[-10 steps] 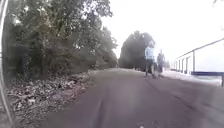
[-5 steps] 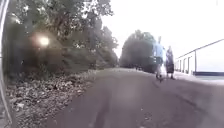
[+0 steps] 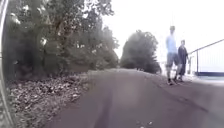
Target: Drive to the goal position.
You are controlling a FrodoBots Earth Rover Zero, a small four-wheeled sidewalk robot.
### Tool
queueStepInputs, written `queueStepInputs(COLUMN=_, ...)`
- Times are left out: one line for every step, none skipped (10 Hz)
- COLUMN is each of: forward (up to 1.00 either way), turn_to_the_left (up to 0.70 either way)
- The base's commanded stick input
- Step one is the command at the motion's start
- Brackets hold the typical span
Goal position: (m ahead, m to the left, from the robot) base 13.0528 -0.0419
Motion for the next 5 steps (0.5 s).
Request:
queueStepInputs(forward=0.7, turn_to_the_left=-0.34)
queueStepInputs(forward=0.7, turn_to_the_left=-0.02)
queueStepInputs(forward=0.7, turn_to_the_left=0.01)
queueStepInputs(forward=0.7, turn_to_the_left=0.01)
queueStepInputs(forward=0.7, turn_to_the_left=0.01)
